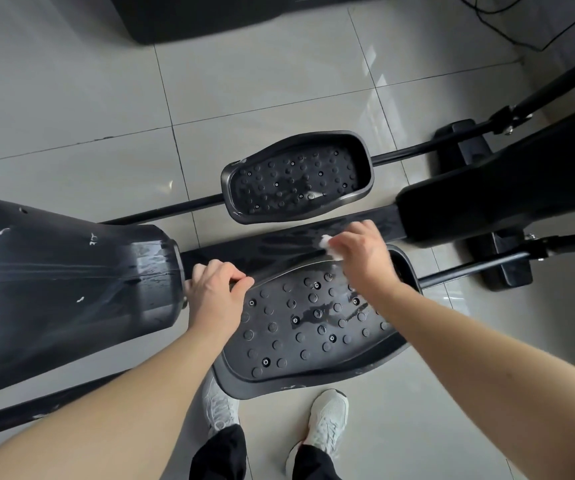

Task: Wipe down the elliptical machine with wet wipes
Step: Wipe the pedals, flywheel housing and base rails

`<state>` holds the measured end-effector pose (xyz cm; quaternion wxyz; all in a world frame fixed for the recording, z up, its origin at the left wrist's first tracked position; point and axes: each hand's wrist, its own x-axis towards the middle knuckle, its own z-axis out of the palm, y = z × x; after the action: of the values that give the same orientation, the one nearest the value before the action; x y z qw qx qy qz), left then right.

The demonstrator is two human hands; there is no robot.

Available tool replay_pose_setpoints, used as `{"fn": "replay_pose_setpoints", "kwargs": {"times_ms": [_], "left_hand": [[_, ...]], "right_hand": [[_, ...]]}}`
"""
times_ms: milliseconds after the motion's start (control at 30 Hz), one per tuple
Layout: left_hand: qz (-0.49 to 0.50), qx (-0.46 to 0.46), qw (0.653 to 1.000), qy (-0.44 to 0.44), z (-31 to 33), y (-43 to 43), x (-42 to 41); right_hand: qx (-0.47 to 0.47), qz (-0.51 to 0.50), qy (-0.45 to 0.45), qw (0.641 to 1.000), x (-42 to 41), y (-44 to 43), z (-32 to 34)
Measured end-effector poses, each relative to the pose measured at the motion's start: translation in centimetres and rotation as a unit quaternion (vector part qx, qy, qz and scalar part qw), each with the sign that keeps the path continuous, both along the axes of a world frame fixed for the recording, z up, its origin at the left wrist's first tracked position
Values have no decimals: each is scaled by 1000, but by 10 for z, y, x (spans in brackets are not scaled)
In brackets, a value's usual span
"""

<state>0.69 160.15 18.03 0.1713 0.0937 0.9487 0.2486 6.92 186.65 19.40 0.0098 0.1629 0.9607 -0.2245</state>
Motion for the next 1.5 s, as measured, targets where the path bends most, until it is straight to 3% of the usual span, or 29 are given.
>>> {"fn": "replay_pose_setpoints", "kwargs": {"times_ms": [100,167,433,600,800,1033,1267,1400,1500], "left_hand": [[2,0,1000,8,-2,-1,2],[1,5,1000,12,-2,-1,2],[-4,4,1000,12,-3,-2,1],[-2,5,1000,8,-5,-2,1],[0,10,1000,14,-5,-1,1],[-2,6,1000,16,-6,-3,0],[-3,16,1000,17,-6,-1,2],[-2,20,1000,22,-6,0,3],[-7,19,999,31,-7,0,2]], "right_hand": [[-13,-65,-14,998,10,14,2],[-11,-54,-13,998,4,-1,0],[-56,163,-5,985,-20,-54,-5],[-18,90,12,996,0,13,-5],[-13,53,-2,998,-7,-9,-6],[-92,219,1,971,-33,-80,-10],[-32,105,-1,994,-4,24,4],[-24,48,-7,999,1,15,-1],[-30,87,10,996,-9,-14,-7]]}}
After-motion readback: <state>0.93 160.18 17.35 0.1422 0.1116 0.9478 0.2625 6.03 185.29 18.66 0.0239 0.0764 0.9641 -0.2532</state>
